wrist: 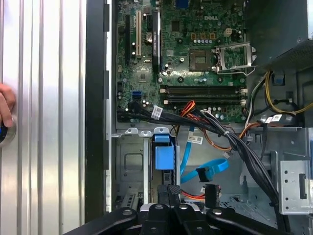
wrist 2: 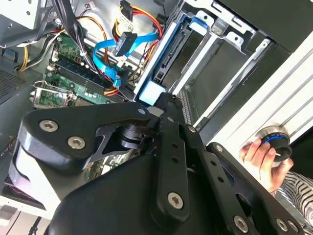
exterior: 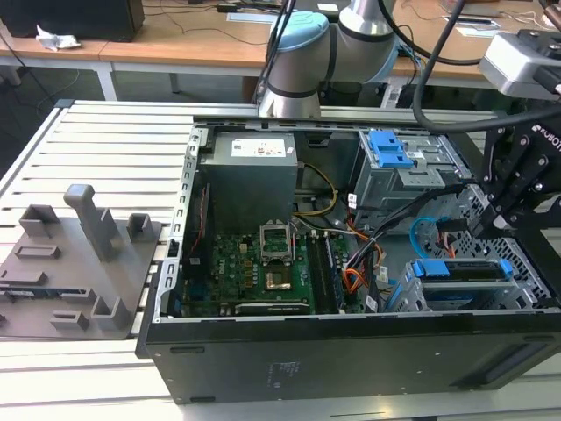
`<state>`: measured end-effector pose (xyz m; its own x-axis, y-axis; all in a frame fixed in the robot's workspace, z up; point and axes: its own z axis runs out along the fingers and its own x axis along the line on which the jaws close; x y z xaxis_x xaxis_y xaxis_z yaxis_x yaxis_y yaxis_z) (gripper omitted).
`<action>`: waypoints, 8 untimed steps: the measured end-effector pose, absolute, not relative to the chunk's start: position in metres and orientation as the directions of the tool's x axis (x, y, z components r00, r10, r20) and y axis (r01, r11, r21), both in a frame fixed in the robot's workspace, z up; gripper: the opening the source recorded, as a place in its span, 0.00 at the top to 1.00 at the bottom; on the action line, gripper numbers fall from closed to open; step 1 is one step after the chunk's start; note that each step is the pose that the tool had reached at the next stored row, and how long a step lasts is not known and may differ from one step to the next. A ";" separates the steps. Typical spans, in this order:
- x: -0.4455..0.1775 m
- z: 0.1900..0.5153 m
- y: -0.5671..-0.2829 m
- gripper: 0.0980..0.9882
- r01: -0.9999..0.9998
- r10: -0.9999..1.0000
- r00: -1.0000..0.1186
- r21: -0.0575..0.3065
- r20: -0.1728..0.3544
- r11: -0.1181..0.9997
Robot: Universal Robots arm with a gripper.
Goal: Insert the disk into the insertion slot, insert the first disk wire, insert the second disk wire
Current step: 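Insert the disk into the insertion slot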
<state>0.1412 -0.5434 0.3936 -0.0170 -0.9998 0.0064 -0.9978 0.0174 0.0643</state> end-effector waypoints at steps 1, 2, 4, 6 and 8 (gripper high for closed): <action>0.142 0.391 -0.543 0.99 -0.998 -1.000 -0.017 0.065 0.006 0.017; 0.142 0.389 -0.543 0.99 -0.998 -1.000 -0.017 0.065 0.006 0.017; 0.142 0.385 -0.543 0.99 -0.998 -1.000 -0.017 0.066 0.006 0.017; 0.144 0.375 -0.543 0.99 -0.998 -1.000 -0.017 0.067 0.006 0.017; 0.148 0.370 -0.543 0.99 -0.998 -1.000 -0.017 0.067 0.006 0.017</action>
<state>0.1477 -0.5434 0.3700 -0.0168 -0.9998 0.0064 -0.9976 0.0172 0.0674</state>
